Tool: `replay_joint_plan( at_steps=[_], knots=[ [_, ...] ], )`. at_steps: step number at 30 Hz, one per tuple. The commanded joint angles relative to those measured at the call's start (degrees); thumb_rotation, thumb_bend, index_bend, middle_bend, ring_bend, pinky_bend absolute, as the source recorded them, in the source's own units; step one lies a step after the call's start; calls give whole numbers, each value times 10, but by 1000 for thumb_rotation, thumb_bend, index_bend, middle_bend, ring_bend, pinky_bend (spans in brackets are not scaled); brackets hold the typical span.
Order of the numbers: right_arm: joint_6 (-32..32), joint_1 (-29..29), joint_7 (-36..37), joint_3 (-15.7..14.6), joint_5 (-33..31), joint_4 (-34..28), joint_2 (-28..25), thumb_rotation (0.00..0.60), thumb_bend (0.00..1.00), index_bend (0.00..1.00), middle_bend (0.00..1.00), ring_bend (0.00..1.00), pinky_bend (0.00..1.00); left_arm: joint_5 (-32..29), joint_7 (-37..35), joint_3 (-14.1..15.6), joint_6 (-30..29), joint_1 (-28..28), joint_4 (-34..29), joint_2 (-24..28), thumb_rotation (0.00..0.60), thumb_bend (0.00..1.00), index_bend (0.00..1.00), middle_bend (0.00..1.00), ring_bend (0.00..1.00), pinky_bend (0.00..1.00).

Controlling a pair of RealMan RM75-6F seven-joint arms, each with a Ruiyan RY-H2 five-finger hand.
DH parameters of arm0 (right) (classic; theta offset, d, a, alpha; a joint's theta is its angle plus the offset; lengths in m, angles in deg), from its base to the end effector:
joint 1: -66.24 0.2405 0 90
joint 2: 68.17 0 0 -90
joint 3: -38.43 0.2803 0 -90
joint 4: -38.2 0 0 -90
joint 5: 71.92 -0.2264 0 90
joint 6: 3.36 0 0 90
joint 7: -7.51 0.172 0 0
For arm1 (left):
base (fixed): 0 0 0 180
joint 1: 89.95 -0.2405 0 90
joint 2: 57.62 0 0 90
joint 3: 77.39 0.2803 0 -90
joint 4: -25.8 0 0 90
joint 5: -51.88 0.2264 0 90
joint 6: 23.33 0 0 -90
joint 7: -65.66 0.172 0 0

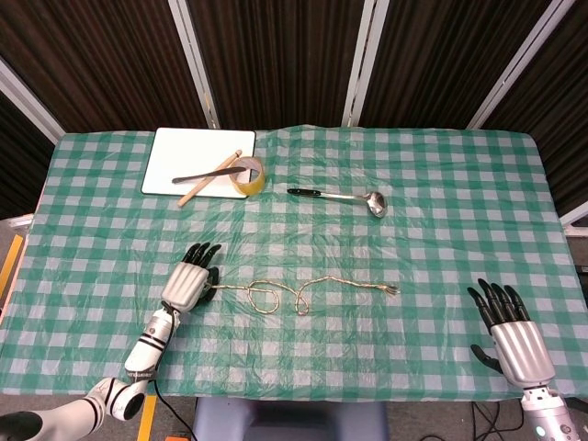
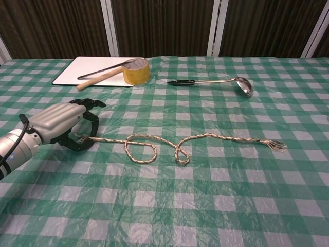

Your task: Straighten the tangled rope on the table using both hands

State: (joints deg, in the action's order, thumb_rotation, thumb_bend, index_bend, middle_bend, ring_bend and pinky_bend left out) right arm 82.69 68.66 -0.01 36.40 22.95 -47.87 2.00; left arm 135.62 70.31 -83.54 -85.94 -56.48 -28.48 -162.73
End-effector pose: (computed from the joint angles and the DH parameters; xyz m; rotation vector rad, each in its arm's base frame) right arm -0.3412 -0.1770 0.1061 1.5769 -0.8064 0.8162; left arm -0.2350 0.3669 -0.0957 -1.8238 -0.8161 -0.9511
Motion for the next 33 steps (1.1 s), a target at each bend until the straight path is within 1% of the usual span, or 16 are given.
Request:
replay_joint_plan(
  at_steps=[1, 7, 13, 18, 21, 23, 27, 30, 33],
  knots=[
    [-1, 1, -1, -1, 1, 1, 1, 600, 284, 0, 0, 0, 0, 0, 5, 2, -1, 0, -4, 4, 600, 392, 608, 82, 0, 100],
    [0, 1, -3, -2, 3, 1, 3, 600, 284, 0, 0, 0, 0, 2, 17, 7, -10, -3, -24, 19, 600, 448, 617, 88, 0, 101],
    [-4, 6, -5, 0, 5, 7, 11, 600, 284, 0, 0, 0, 0, 12, 11, 16, -30, -12, -46, 36, 600, 457, 629, 99, 0, 109],
    [-40, 34, -16, 9, 7, -3, 10, 600, 284, 0, 0, 0, 0, 12, 19, 21, -38, -20, -58, 50, 600, 456, 638, 105, 0, 115],
    [-76, 66, -44, 21, 10, -22, 1, 600, 284, 9, 0, 0, 0, 13, 23, 24, -49, -28, -74, 61, 600, 457, 638, 105, 0, 116],
    [-112, 94, -67, 33, 5, -39, -4, 600, 284, 64, 0, 0, 0, 15, 24, 26, -56, -32, -85, 69, 600, 456, 639, 106, 0, 115],
    [-194, 147, -111, 63, -38, -68, -1, 600, 298, 228, 0, 0, 0, 16, 33, 25, -64, -35, -103, 77, 600, 457, 638, 107, 0, 115],
    [-241, 180, -150, 83, -78, -74, 17, 600, 332, 322, 0, 0, 0, 13, 37, 25, -67, -39, -112, 83, 600, 456, 639, 107, 0, 115],
    [-263, 204, -189, 98, -108, -65, 46, 600, 354, 390, 0, 0, 0, 10, 38, 26, -66, -42, -116, 88, 600, 457, 639, 107, 0, 115]
  ],
)
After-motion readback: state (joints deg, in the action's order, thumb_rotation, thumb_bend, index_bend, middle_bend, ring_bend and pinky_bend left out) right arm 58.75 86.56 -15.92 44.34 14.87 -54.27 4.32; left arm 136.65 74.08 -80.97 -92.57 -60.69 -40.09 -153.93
